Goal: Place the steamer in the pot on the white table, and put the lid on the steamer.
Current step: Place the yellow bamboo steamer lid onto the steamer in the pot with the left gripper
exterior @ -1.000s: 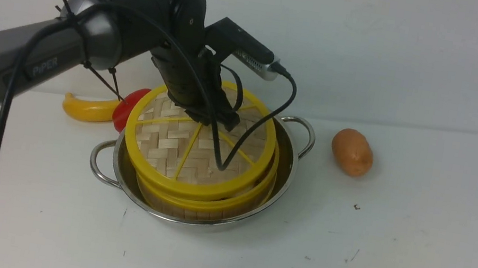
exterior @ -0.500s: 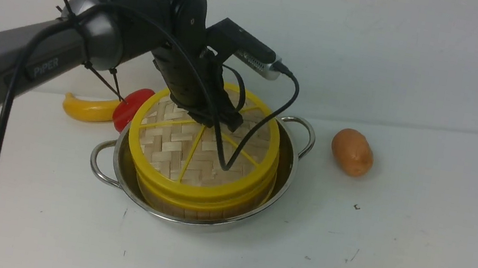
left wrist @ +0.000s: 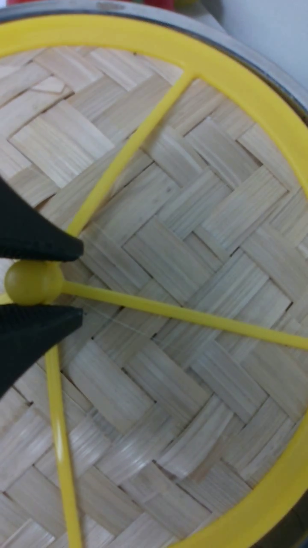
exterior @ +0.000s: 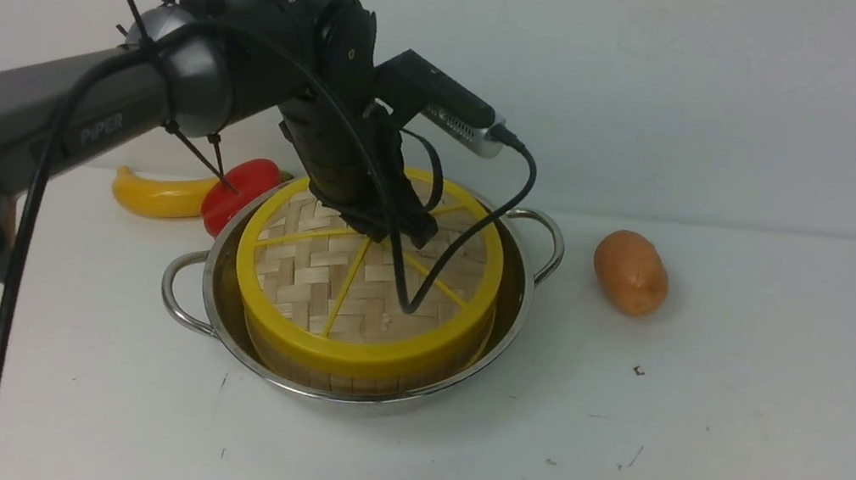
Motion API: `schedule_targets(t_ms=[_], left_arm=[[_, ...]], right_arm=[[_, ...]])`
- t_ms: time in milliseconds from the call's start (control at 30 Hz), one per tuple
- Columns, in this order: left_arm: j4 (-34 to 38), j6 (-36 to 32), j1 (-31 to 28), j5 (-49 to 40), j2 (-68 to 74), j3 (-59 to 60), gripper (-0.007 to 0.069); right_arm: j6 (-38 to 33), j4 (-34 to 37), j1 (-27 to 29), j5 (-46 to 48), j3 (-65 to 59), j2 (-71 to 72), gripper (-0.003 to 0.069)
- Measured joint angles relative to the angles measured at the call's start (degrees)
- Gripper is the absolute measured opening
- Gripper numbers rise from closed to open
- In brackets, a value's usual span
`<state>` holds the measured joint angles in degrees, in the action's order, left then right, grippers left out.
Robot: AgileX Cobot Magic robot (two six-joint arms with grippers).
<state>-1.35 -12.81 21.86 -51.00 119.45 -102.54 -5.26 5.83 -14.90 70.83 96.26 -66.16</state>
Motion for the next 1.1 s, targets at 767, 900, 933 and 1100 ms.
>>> schedule_targets(t_ms=[767,900,933,1100], left_arm=[[-0.2,0.4,0.0,1.4,-0.1,-0.1,0.0499],[-1.2,0.4,0.0,1.2,-4.9,0.1,0.0583],[-1.5,0.4,0.0,1.2,-6.3,0.1,0.0579],[-2.7,0.4,0.0,1.4,-24.0,2.5,0.0277]], right_arm=[[-0.1,0.0,0.0,0.0,0.0,0.0,0.0398],[-0.7,-0.3,-0.3,0.0,0.0,0.1,0.0398],[-0.8,-0.6,-0.8,0.0,0.0,0.1,0.0395],[-1.7,-5.8,-6.7,-0.1,-1.1,3.9,0.0328]])
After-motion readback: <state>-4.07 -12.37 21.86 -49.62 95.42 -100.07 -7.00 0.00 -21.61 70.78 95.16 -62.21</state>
